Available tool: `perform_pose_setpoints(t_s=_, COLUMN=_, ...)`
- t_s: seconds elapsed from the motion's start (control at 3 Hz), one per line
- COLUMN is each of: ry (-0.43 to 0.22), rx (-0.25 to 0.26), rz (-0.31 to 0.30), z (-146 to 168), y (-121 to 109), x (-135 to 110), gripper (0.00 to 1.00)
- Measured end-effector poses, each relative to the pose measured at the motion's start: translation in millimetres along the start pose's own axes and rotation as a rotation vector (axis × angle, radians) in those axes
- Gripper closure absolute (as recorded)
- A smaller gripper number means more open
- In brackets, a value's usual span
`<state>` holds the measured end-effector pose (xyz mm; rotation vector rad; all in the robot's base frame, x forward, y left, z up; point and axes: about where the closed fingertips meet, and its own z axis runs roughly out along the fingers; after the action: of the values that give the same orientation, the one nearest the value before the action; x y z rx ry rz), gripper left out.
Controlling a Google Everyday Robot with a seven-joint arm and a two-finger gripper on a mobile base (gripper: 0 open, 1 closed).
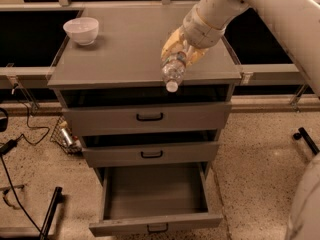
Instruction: Pick water bottle from bottom drawer and place on counter
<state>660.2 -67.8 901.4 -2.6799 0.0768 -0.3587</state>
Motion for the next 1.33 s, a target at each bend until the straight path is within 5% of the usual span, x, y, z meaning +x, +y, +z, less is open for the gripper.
perform_pose_setpoints(t_s=0.33, ry=-0.018, rx=0.006, rz=0.025, z=7, y=-7, x=16, gripper=1.00)
perform_pose_setpoints(t_s=1.33, ry=0.164, rx=-0.092, rz=0.150, z=32, y=-23, x=96, gripper=1.00)
